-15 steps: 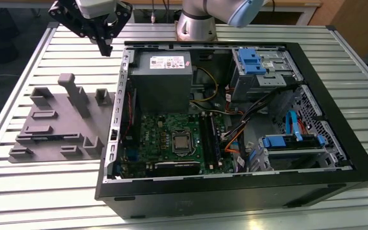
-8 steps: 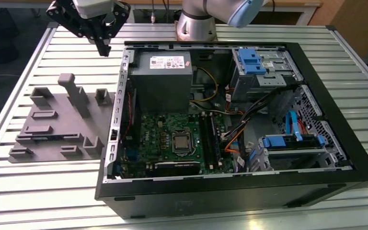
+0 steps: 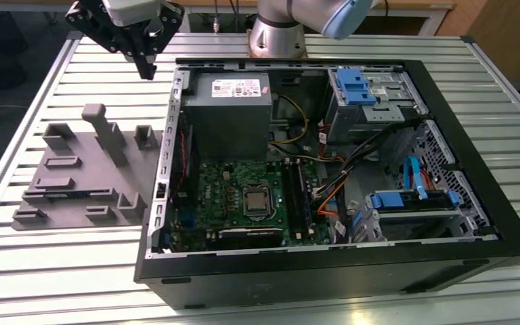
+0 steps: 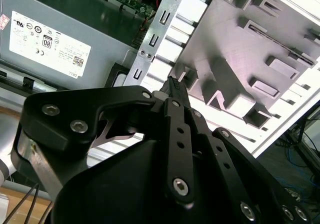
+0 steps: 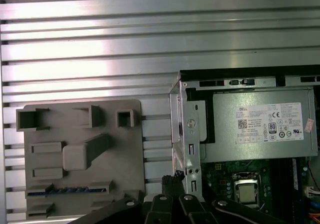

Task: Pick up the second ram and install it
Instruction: 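Reach for the second ram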

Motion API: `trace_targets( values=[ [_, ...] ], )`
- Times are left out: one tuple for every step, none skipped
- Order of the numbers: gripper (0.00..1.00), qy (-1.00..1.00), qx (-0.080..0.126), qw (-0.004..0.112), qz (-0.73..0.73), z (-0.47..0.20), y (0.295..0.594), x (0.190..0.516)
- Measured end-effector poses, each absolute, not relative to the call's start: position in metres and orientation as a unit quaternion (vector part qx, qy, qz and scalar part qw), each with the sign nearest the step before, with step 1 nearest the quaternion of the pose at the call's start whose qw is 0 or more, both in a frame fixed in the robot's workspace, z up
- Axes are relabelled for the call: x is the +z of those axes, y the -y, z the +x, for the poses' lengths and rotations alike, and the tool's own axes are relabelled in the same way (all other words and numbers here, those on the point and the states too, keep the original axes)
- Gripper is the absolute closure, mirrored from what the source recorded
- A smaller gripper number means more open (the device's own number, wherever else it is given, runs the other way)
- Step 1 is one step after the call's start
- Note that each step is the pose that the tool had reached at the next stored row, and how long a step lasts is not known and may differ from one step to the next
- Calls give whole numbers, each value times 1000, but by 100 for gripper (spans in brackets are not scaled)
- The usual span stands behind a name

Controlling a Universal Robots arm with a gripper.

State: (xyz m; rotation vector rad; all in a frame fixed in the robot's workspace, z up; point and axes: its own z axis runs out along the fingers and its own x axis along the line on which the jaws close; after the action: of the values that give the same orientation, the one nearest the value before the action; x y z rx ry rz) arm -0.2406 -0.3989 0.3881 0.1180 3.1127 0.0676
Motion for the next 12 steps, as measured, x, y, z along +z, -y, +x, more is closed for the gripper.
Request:
trace_targets(
  values=[
    [89, -999, 22, 13, 38, -241, 399, 388],
    [89, -999, 22, 13, 38, -241, 399, 388],
    [89, -999, 22, 13, 38, -241, 399, 388],
    [89, -999, 22, 13, 37, -241, 399, 388],
    [89, -999, 22, 13, 35, -241, 399, 388],
    [89, -999, 22, 13, 30, -241, 399, 388],
    [89, -999, 22, 13, 23, -241, 399, 388],
    [89, -999, 22, 13, 21, -241, 399, 388],
    [89, -999, 22, 13, 20, -241, 399, 388],
    [89, -999, 22, 13, 20, -241, 399, 388],
    [89, -999, 22, 13, 20, -241, 399, 388],
    [89, -999, 22, 13, 20, -242, 399, 388]
  ],
)
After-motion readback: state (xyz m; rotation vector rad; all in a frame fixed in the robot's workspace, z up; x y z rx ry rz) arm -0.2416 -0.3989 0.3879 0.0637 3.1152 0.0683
